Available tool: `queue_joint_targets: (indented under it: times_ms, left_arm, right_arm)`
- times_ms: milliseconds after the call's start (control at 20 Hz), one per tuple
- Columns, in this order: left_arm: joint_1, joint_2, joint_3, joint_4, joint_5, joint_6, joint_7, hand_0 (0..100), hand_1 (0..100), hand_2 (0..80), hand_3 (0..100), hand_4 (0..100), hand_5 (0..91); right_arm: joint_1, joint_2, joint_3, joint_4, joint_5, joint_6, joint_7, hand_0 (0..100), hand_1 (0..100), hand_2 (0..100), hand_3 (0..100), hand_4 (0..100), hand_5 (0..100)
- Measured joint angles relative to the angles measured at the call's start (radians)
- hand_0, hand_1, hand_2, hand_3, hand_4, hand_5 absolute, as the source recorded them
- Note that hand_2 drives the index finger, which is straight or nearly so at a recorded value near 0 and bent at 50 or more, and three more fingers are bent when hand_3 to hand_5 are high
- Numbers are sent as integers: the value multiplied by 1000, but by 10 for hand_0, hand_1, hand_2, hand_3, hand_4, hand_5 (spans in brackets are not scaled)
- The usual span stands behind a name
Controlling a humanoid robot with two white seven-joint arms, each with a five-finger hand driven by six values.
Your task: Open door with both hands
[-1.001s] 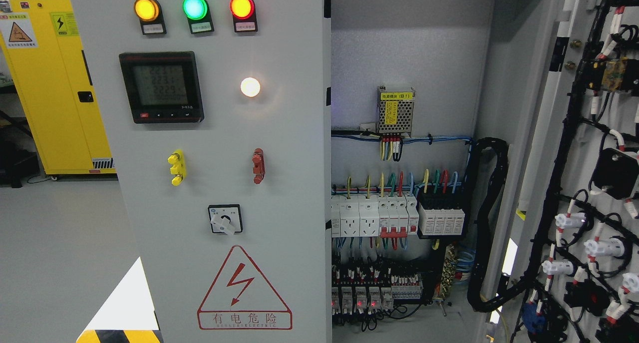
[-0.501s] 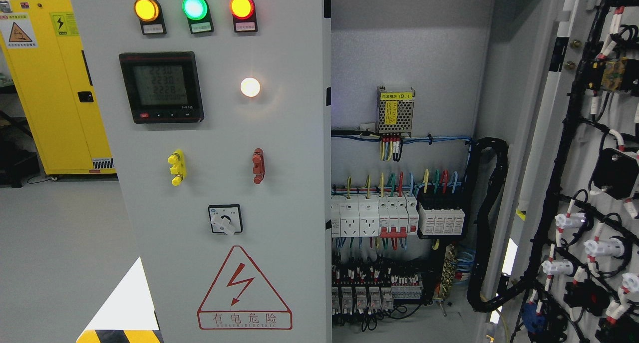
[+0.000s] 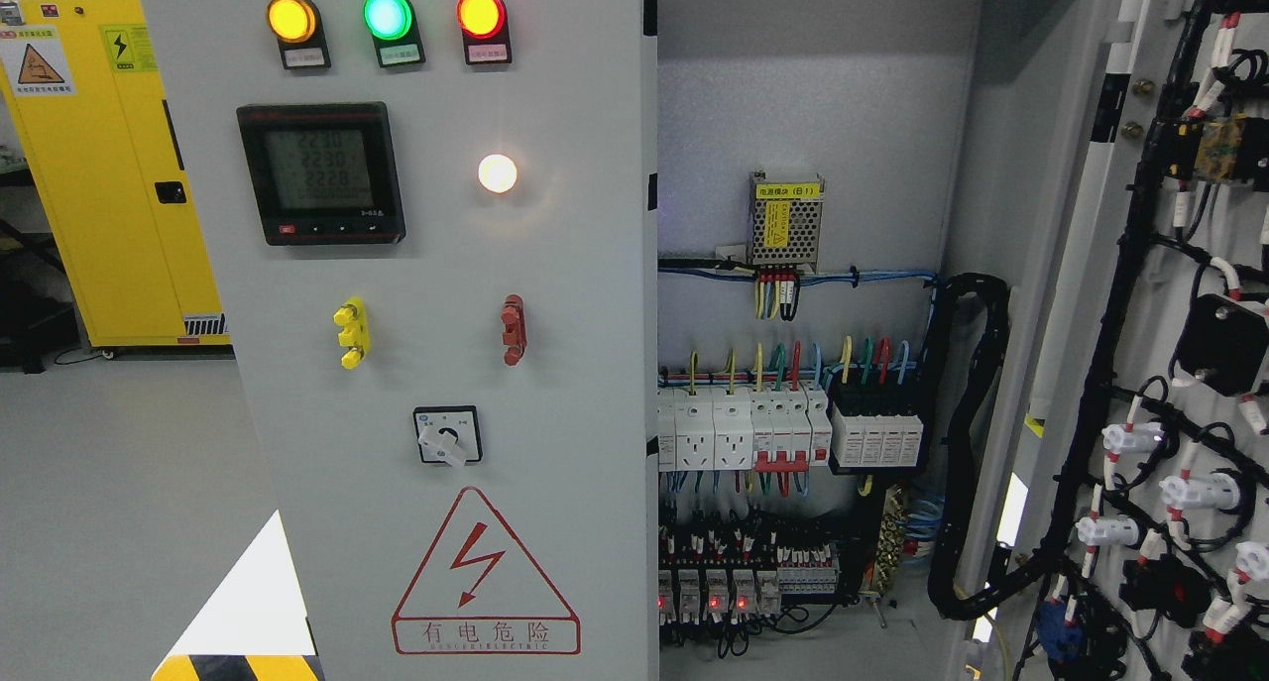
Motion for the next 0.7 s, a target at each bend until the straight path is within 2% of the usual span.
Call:
queue_joint_targets:
  times_ms: [250,701]
  left_arm:
    - [-10,-1,-1,10,-1,-3,-4,0,0,0,0,0,0]
    - [-45,-1,-2,20,-1,-8,3,0,0,0,0,0,0]
  right_arm:
    - [138,-10,29,-325,-3,-2,0,216,0,0,0,0,0]
    - [317,-42,113,-905,-5,-26,-4,216,0,0,0,0,0]
